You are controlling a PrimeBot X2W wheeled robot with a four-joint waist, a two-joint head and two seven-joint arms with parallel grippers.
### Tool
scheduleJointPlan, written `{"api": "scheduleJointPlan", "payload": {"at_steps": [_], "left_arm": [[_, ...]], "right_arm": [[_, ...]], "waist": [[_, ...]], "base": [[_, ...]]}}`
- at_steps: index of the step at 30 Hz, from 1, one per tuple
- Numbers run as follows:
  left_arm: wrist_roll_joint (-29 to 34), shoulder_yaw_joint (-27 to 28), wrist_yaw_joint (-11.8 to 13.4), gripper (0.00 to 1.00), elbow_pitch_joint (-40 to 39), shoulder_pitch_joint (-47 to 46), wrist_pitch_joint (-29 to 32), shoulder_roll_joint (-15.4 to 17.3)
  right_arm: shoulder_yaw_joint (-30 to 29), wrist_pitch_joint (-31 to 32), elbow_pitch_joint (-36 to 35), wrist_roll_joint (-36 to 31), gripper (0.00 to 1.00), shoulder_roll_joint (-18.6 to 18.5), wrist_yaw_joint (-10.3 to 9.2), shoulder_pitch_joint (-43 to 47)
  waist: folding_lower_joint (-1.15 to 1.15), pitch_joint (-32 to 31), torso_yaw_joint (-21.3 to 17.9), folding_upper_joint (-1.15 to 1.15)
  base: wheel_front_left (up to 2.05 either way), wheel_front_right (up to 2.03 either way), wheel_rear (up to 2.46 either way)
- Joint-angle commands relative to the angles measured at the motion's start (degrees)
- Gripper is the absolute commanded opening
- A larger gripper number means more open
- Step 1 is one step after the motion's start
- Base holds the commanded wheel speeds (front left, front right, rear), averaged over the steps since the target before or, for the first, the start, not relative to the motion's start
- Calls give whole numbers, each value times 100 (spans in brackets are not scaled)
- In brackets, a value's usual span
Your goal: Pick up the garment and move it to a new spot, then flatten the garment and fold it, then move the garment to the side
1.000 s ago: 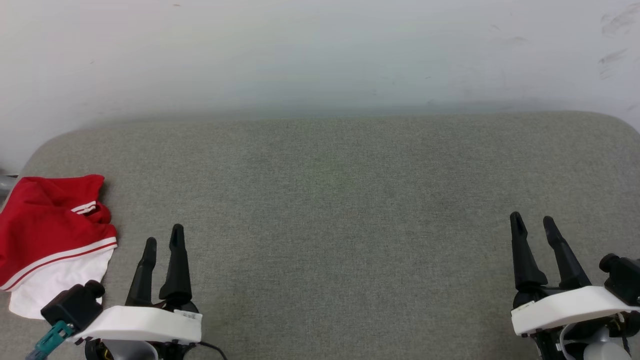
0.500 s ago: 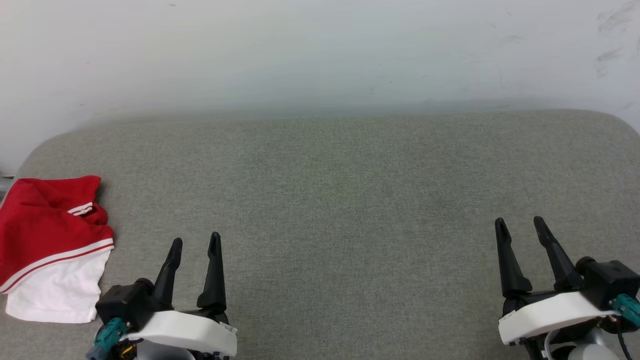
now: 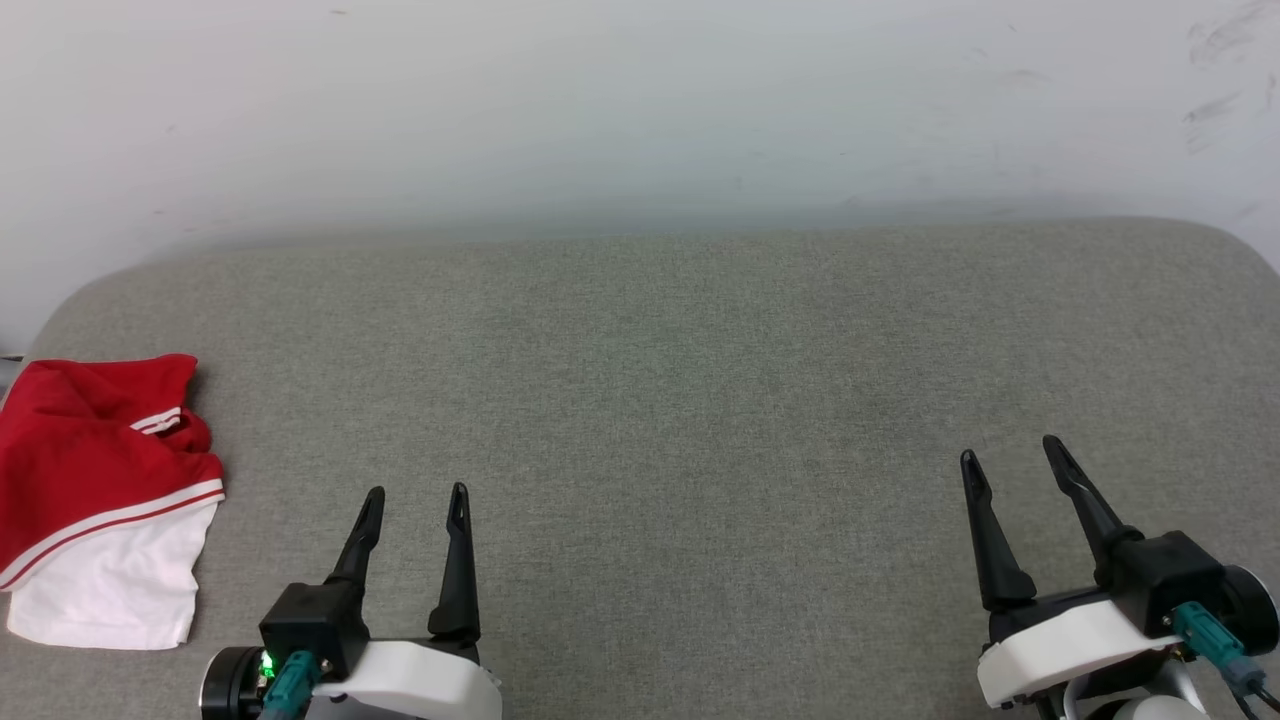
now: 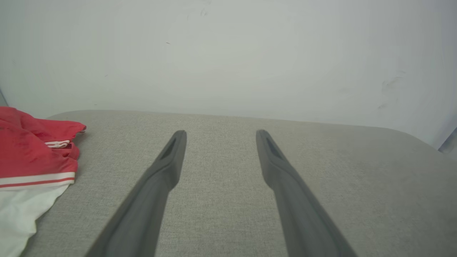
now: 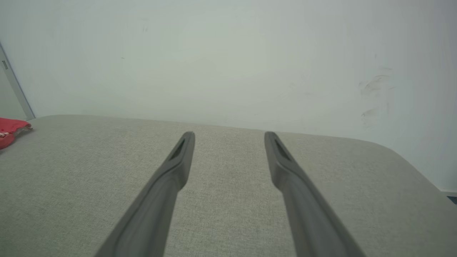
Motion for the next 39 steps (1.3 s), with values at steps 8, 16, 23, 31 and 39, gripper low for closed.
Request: {"api": "scheduleJointPlan", "payload": {"at_steps": [8, 16, 23, 31, 39], "left_arm": [[416, -306, 243, 100, -52, -50, -140, 164], [285, 28, 67, 100, -277, 97, -229, -94], [412, 630, -568, 100, -218, 289, -298, -448], [762, 966, -1117, 100, 178, 405, -386, -627], [1065, 1003, -1227, 100, 192, 428, -469, -664]], "right_arm": [[56, -141, -164, -517, 100, 4, -2, 18], [-9, -229, -205, -222, 100, 5, -2, 73], [-61, -310, -89, 144, 100, 6, -2, 121], [-56, -389, 49, 18, 100, 8, -2, 159], [-62, -469, 48, -124, 100, 9, -3, 188]], "waist": [[0, 32, -5, 0], [0, 53, -2, 0], [0, 54, -15, 0], [0, 55, -49, 0], [0, 74, -67, 0]], "base": [[0, 0, 0], [0, 0, 0], [0, 0, 0], [0, 0, 0], [0, 0, 0]]}}
